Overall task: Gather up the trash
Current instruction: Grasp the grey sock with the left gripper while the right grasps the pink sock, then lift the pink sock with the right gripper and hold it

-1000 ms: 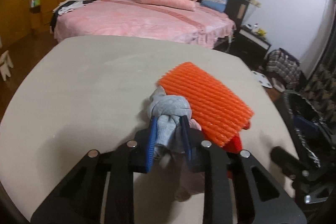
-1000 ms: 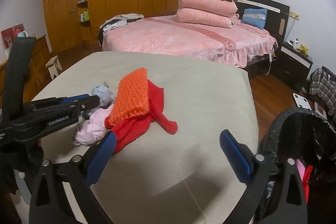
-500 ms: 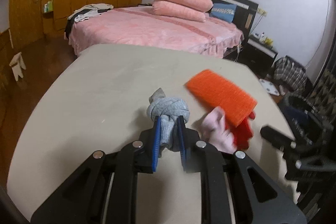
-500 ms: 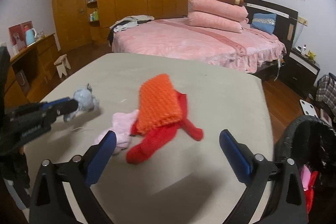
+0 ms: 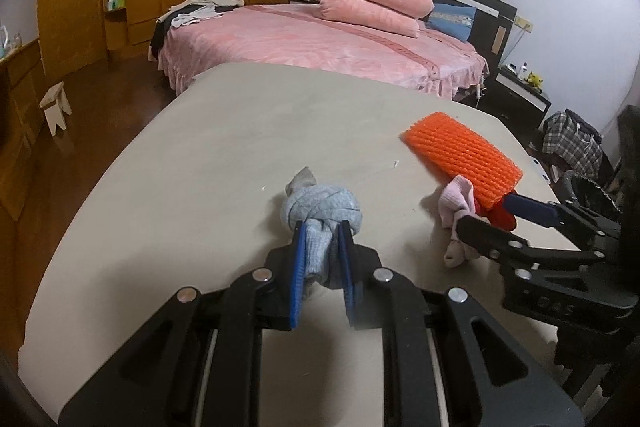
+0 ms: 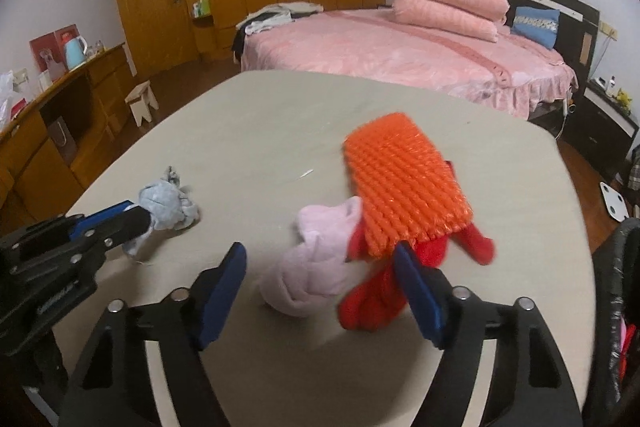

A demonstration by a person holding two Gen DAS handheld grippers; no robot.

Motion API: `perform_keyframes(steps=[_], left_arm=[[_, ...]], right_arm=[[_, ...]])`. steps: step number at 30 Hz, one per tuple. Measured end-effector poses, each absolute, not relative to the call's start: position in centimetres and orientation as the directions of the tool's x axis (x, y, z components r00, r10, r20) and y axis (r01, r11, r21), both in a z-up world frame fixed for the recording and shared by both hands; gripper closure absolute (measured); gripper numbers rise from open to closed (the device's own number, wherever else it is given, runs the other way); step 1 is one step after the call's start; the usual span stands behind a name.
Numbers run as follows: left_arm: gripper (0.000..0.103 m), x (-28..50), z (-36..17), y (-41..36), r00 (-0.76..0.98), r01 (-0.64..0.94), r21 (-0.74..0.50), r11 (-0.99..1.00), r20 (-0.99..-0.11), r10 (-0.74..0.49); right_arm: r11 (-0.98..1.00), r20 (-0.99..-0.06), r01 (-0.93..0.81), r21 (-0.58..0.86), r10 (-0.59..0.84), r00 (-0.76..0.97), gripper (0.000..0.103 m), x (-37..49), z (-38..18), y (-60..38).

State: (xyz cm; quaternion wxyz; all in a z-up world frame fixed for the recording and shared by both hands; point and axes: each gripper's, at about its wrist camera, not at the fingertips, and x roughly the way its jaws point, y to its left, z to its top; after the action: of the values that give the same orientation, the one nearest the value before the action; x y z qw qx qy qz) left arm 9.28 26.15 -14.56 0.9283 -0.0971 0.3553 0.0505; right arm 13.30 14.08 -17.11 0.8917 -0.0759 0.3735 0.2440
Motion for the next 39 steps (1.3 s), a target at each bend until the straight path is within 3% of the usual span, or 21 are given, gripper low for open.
perform_keyframes(steps=[4, 5, 8, 26, 39], left_arm=[[0.088, 9.4, -14.8, 26.2, 0.740, -0.164, -0.149, 0.975, -0.672, 0.022], [0.087, 9.4, -14.9, 26.2, 0.739, -0.163, -0.149, 0.975, -0.673, 0.021], [0.087, 9.5, -15.0, 26.3, 0.737, -0.164, -0.151, 0.975, -0.675, 0.020], [0.087, 6.8, -12.3, 23.7, 0.775, -0.131, -0.155, 0.979, -0.632, 0.003], [0.087, 7.2, -14.7, 20.9, 0.730, -0.088, -0.142, 0.986, -0.683, -0.033]], right_arm=[[0.862, -0.735, -0.507, 0.017, 0.355, 0.578, 0.044, 13.5, -18.3, 15.3], [0.856, -0.751, -0.516, 0.017, 0.352, 0.559, 0.054, 13.6, -18.7, 15.5], [0.859, -0.754, -0.512, 0.026, 0.353, 0.554, 0.059, 13.6, -18.8, 15.3], [0.819, -0.663, -0.560, 0.126, 0.490, 0.566, 0.059, 9.9, -13.1, 10.3], [0.854, -0.738, -0.517, 0.062, 0.388, 0.553, 0.055, 9.8, -17.0, 7.0]])
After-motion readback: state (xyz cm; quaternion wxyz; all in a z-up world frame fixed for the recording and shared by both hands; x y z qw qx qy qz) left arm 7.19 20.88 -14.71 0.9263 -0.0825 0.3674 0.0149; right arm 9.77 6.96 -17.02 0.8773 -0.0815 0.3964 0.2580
